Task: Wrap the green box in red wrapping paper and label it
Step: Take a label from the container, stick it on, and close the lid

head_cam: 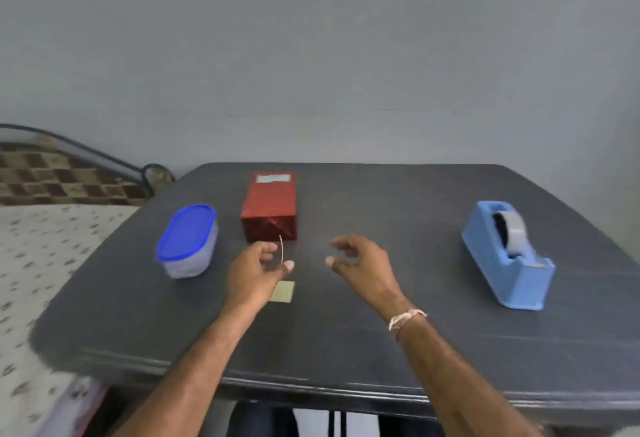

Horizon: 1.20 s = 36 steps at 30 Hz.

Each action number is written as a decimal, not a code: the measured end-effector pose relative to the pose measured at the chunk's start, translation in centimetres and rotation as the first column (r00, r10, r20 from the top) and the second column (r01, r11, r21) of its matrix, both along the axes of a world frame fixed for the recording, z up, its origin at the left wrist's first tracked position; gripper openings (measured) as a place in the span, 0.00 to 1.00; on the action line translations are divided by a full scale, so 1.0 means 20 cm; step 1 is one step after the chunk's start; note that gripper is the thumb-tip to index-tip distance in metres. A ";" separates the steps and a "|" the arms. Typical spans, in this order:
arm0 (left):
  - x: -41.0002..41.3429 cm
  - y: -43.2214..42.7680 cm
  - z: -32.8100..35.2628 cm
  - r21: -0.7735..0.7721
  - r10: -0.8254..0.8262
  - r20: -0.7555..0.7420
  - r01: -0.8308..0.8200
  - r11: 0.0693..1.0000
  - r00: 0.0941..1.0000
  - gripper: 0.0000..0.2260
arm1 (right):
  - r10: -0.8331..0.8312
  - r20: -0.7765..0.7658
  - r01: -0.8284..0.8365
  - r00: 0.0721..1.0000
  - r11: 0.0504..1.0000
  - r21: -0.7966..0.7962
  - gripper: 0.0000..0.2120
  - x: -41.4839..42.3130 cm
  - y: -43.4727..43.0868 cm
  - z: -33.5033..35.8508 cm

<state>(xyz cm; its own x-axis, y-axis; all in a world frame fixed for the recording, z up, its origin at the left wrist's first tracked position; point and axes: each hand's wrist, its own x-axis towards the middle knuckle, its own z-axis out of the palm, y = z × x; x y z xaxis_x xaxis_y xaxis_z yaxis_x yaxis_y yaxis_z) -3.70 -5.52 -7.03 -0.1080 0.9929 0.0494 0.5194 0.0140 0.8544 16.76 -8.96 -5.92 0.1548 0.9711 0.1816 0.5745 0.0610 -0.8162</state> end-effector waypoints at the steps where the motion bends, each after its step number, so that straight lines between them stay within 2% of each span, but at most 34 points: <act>1: -0.09 0.00 -0.02 -0.016 0.046 -0.125 -0.048 0.999 0.991 0.22 | 0.081 0.031 -0.078 0.996 0.994 -0.080 0.19 -0.07 0.03 -0.03; 3: -0.25 0.00 -0.07 -0.045 0.077 -0.326 -0.097 0.994 0.942 0.28 | 0.173 0.152 -0.144 0.973 0.973 -0.181 0.23 -0.22 0.09 -0.09; 6: -0.29 0.00 -0.11 -0.073 0.009 -0.471 -0.050 0.996 0.882 0.26 | 0.170 0.302 -0.112 0.938 0.974 -0.198 0.23 -0.33 0.15 -0.13; 12: -0.27 0.04 -0.08 -0.110 -0.079 -0.458 0.032 0.993 0.885 0.09 | 0.151 0.335 -0.097 0.930 0.980 -0.172 0.09 -0.36 0.16 -0.15; 15: -0.26 0.03 -0.08 -0.088 -0.079 -0.481 0.041 0.995 0.873 0.09 | 0.143 0.332 -0.098 0.932 0.984 -0.149 0.05 -0.38 0.15 -0.17; 17: -0.27 0.01 -0.08 -0.056 -0.085 -0.492 0.065 0.996 0.866 0.12 | 0.125 0.335 -0.089 0.934 0.989 -0.121 0.03 -0.39 0.14 -0.18; 20: -0.27 0.01 -0.10 -0.043 -0.110 -0.497 0.101 0.994 0.861 0.15 | 0.124 0.332 -0.093 0.935 0.990 -0.108 0.06 -0.40 0.14 -0.19; 22: -0.28 0.02 -0.11 -0.047 -0.131 -0.389 0.122 0.991 0.912 0.10 | 0.113 0.221 -0.087 0.969 0.988 -0.124 0.10 -0.38 0.15 -0.18; 24: -0.25 0.04 -0.06 -0.066 -0.128 -0.042 0.125 0.990 0.991 0.07 | 0.075 0.006 -0.073 0.997 0.989 -0.127 0.10 -0.34 0.18 -0.15; 26: -0.18 0.08 0.02 -0.148 -0.106 0.285 0.153 0.977 0.953 0.07 | 0.046 -0.211 -0.073 0.976 0.990 -0.118 0.08 -0.29 0.22 -0.13; 28: -0.09 0.16 0.08 -0.193 -0.122 0.438 0.225 0.955 0.891 0.10 | 0.048 -0.350 -0.089 0.936 0.991 -0.104 0.05 -0.24 0.27 -0.10; 30: -0.01 0.26 0.12 -0.202 -0.124 0.522 0.264 0.943 0.844 0.11 | 0.079 -0.488 -0.131 0.869 0.989 -0.074 0.03 -0.18 0.33 -0.07; 32: 0.08 0.38 0.13 -0.223 -0.135 0.568 0.310 0.924 0.812 0.13 | 0.096 -0.650 -0.185 0.754 0.980 -0.069 0.05 -0.08 0.40 -0.05; 34: 0.15 0.46 0.16 -0.257 -0.168 0.584 0.377 0.890 0.794 0.17 | 0.087 -0.779 -0.250 0.621 0.964 -0.091 0.09 0.02 0.45 -0.01; 36: 0.23 0.53 0.21 -0.315 -0.197 0.553 0.421 0.850 0.810 0.18 | 0.041 -0.851 -0.292 0.523 0.947 -0.133 0.09 0.11 0.48 0.05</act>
<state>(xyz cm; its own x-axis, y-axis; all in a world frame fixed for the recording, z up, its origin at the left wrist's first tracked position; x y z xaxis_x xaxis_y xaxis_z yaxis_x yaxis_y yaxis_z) 0.82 5.10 -2.92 0.3108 0.8897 -0.3344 0.0777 0.3268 0.9419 18.89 0.71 -4.97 -0.0570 0.9840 -0.1690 -0.3709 -0.1780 -0.9115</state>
